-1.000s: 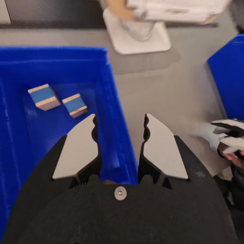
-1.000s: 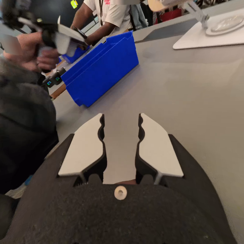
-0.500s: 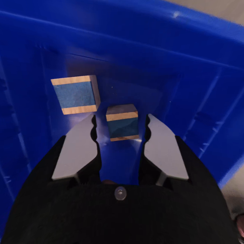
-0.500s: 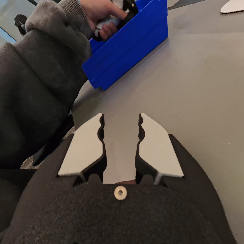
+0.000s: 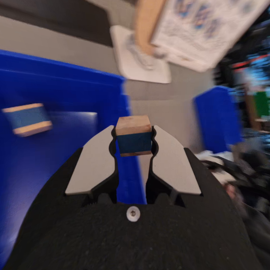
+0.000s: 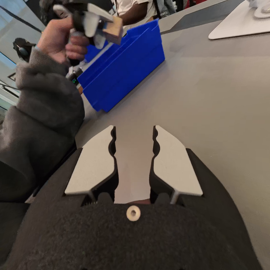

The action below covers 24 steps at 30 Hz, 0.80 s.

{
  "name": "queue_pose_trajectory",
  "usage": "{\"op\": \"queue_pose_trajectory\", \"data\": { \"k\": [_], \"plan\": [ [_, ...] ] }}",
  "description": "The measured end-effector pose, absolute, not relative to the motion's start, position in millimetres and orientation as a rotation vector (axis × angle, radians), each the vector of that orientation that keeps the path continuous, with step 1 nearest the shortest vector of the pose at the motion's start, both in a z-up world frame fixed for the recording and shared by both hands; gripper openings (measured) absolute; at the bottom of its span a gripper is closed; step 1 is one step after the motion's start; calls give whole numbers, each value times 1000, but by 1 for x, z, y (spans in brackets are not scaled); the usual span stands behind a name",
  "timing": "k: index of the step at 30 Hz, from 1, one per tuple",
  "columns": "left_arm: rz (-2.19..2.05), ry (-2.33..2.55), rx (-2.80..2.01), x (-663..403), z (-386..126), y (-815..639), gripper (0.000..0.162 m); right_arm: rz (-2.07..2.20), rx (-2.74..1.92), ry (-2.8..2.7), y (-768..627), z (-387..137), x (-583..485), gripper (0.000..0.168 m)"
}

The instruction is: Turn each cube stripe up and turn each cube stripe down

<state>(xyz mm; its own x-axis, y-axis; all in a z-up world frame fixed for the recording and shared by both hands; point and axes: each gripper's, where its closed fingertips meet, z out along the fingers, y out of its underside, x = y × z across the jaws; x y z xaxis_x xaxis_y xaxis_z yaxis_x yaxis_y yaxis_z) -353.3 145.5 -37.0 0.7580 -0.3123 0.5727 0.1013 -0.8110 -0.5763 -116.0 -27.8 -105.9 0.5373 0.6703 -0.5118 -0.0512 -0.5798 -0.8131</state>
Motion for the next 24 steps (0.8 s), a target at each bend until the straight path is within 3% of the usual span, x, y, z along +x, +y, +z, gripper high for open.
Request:
{"op": "queue_pose_trajectory", "data": {
  "k": [6,10,18,21,24],
  "plan": [
    [-1626,418,-1907,-236,19,67,44,1373,-1869,-355,-5,-69,-116,50],
    [-1916,443,-1711,-179,24,32,45,1819,-1733,-262,-2,-25,-128,54],
    [-1924,473,-1798,-125,-17,13,44,1883,-1733,-286,-5,-35,-148,60],
    [-1884,505,-1813,-119,-24,10,44,1871,-1699,-267,-2,-35,-146,46],
    [-1866,519,-1819,-117,-27,9,45,1861,-1678,-231,1,-34,-141,45]
  ]
}}
